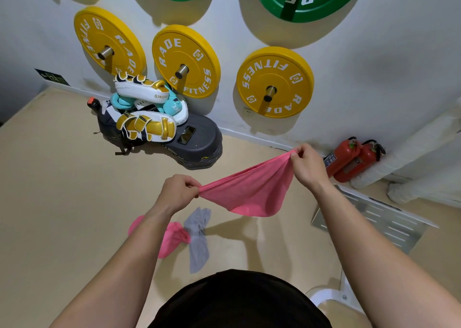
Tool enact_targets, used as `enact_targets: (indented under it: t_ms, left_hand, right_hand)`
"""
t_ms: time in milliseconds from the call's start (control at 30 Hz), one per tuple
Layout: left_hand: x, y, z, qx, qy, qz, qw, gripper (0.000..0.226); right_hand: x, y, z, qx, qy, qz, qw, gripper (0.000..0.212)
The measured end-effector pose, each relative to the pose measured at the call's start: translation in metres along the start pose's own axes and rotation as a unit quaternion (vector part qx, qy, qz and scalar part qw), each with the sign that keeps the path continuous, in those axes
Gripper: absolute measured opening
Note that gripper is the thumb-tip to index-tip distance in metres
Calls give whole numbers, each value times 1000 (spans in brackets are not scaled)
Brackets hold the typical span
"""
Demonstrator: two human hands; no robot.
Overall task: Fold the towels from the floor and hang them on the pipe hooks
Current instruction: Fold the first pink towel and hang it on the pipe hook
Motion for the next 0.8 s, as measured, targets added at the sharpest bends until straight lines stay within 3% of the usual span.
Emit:
enact_targets:
  t_ms: [133, 233, 400, 533, 800]
  left_hand:
    - [-6, -1, -10, 22, 35, -21, 999, 12]
    - [-10, -2, -16, 27, 42, -57, 997, 19]
    - [-12, -1, -12, -4, -12, -104, 995, 14]
    - [-11, -5, -2, 34, -45, -140, 989, 3]
    - [-8, -9, 5, 54, -68, -147, 985, 6]
  right_hand:
    - [-1, -2, 1, 10, -5, -12, 1000, 14]
    - [-2, -3, 3, 6, -6, -14, 1000, 15]
    - [-2, -7, 5, -7, 1, -4, 1000, 14]
    - [-2, -14, 5, -23, 13, -5, 1000, 18]
    - [-8, -15, 2, -26, 21, -13, 999, 14]
Point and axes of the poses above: each hand's wrist, its own x-axis towards the middle knuckle, its own z-axis out of the back of the hand, y = z × x, the point moved 2 cm from there along x, towards the middle knuckle, and after that the axes turned 12 degrees about -x, right-handed, at the moved point
